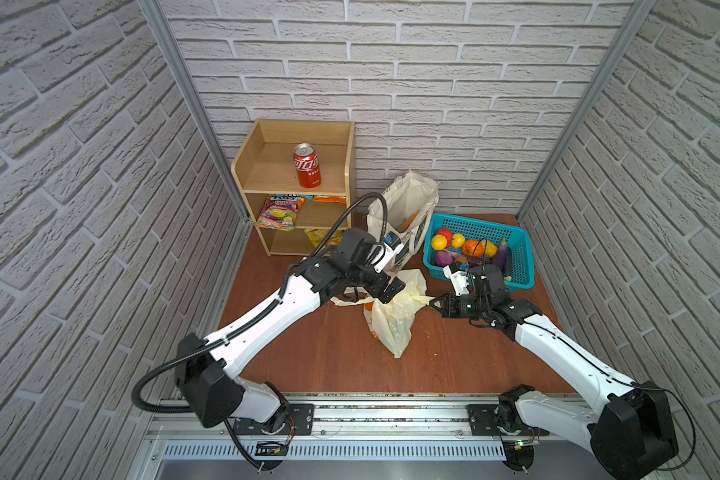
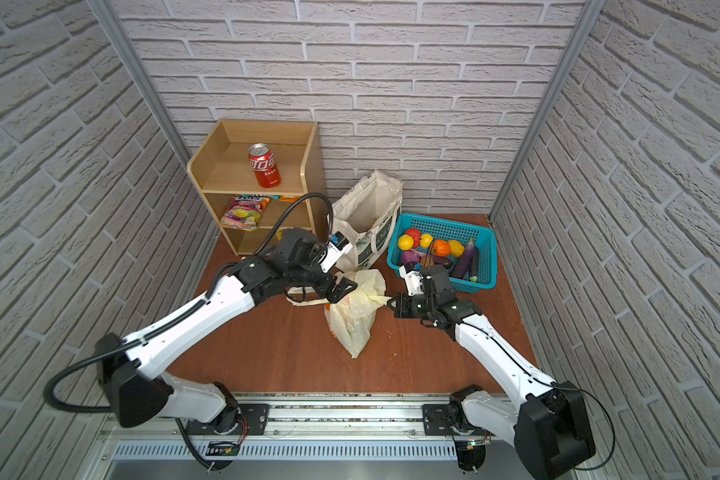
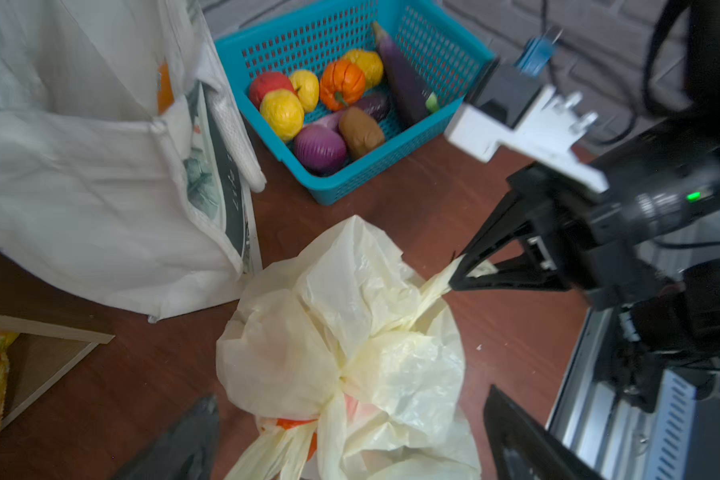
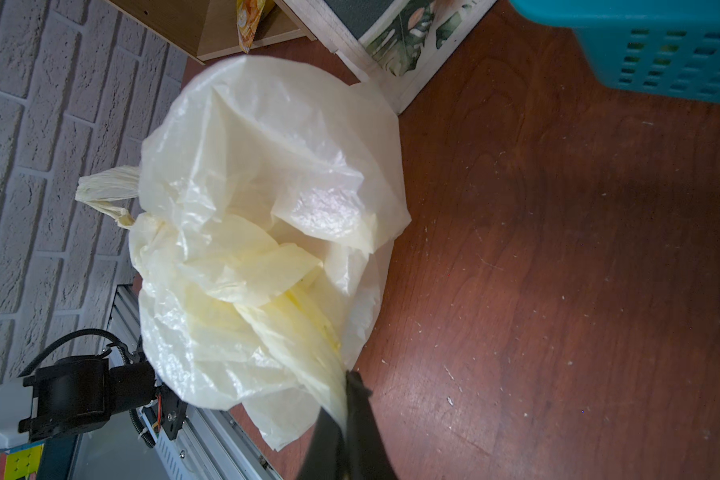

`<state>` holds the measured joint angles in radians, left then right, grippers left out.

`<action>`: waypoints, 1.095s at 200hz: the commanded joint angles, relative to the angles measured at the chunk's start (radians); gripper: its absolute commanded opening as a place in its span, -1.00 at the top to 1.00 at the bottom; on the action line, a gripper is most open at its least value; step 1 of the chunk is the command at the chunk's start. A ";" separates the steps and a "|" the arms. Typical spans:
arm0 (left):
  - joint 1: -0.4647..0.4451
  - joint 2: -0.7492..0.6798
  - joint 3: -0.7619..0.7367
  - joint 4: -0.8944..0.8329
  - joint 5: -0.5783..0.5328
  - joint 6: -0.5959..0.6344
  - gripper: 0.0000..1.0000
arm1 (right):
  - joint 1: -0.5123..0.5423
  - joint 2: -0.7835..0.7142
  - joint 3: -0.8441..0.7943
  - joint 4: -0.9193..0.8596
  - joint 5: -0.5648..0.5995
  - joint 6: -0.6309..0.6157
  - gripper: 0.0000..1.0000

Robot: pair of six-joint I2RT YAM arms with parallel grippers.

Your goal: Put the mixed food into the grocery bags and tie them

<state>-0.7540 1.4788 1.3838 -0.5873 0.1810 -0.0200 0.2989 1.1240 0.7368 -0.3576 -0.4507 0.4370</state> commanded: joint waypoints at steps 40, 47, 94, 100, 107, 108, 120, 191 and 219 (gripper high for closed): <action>-0.003 0.146 0.108 -0.090 -0.009 0.149 -0.96 | 0.003 0.009 0.028 0.038 -0.026 -0.018 0.89; -0.002 0.159 0.110 -0.089 0.000 0.150 -0.96 | 0.003 0.012 0.028 0.042 -0.028 -0.018 0.89; 0.005 0.211 0.107 -0.097 0.144 0.139 -0.96 | 0.003 0.021 0.027 0.062 -0.038 -0.011 0.89; 0.005 0.220 0.104 -0.099 0.148 0.136 -0.96 | 0.003 0.022 0.026 0.065 -0.039 -0.011 0.89; 0.005 0.230 0.096 -0.100 0.156 0.134 -0.96 | 0.004 0.023 0.026 0.068 -0.039 -0.009 0.89; 0.005 0.231 0.096 -0.099 0.157 0.134 -0.96 | 0.004 0.023 0.026 0.068 -0.040 -0.009 0.89; 0.005 0.247 0.082 -0.100 0.175 0.129 -0.96 | 0.003 0.025 0.026 0.072 -0.042 -0.008 0.89; -0.007 0.294 0.032 -0.038 0.274 0.089 -0.69 | 0.003 0.023 0.030 0.077 -0.050 0.000 0.89; -0.011 0.290 0.021 -0.016 0.293 0.080 0.25 | 0.003 0.015 0.033 0.077 -0.058 0.006 0.87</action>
<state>-0.7547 1.7676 1.4220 -0.6498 0.4267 0.0692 0.2989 1.1515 0.7368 -0.3252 -0.4858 0.4370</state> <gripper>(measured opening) 0.508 0.057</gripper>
